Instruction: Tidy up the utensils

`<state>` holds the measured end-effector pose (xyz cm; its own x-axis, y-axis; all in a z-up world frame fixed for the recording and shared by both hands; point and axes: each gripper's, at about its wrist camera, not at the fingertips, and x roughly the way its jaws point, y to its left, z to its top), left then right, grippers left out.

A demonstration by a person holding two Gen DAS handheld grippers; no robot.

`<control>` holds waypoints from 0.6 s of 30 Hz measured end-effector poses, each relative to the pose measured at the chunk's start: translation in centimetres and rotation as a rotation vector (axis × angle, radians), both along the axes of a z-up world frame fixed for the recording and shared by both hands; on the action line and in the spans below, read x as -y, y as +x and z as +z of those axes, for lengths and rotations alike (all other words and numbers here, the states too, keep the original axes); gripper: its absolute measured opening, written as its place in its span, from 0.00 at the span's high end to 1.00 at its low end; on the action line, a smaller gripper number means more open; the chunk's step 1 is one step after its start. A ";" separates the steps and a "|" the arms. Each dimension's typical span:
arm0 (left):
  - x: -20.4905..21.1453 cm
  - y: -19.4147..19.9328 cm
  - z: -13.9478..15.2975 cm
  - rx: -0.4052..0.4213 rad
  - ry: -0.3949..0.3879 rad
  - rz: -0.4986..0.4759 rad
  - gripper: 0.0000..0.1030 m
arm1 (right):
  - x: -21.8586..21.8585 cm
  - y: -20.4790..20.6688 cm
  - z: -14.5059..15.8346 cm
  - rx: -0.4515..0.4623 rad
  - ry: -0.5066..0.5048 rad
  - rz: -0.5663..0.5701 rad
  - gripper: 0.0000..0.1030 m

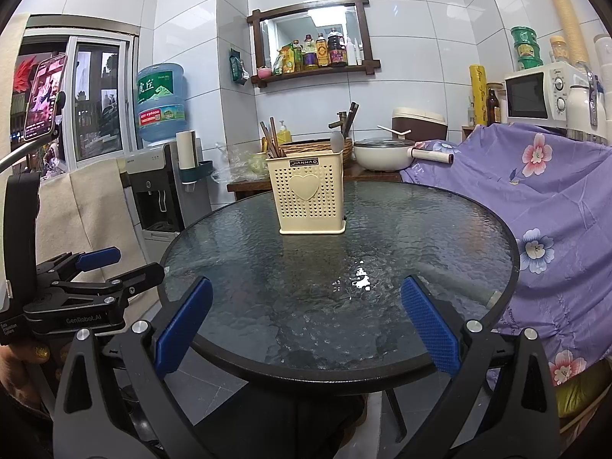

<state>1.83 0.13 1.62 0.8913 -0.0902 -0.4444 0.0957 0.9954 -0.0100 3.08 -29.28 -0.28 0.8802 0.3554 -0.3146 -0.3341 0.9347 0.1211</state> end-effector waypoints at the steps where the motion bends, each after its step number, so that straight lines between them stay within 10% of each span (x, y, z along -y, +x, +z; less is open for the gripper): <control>1: 0.0 0.0 0.0 0.000 -0.001 0.000 0.06 | 0.0 0.0 0.0 0.000 0.000 0.000 0.06; 18: 0.0 0.0 0.0 0.001 0.000 0.000 0.06 | -0.4 0.2 -0.1 -0.012 -0.024 0.021 0.06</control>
<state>1.84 0.18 1.66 0.8916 -0.0900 -0.4438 0.0957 0.9954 -0.0097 3.25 -28.91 -0.38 0.8687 0.3665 -0.3332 -0.3528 0.9300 0.1031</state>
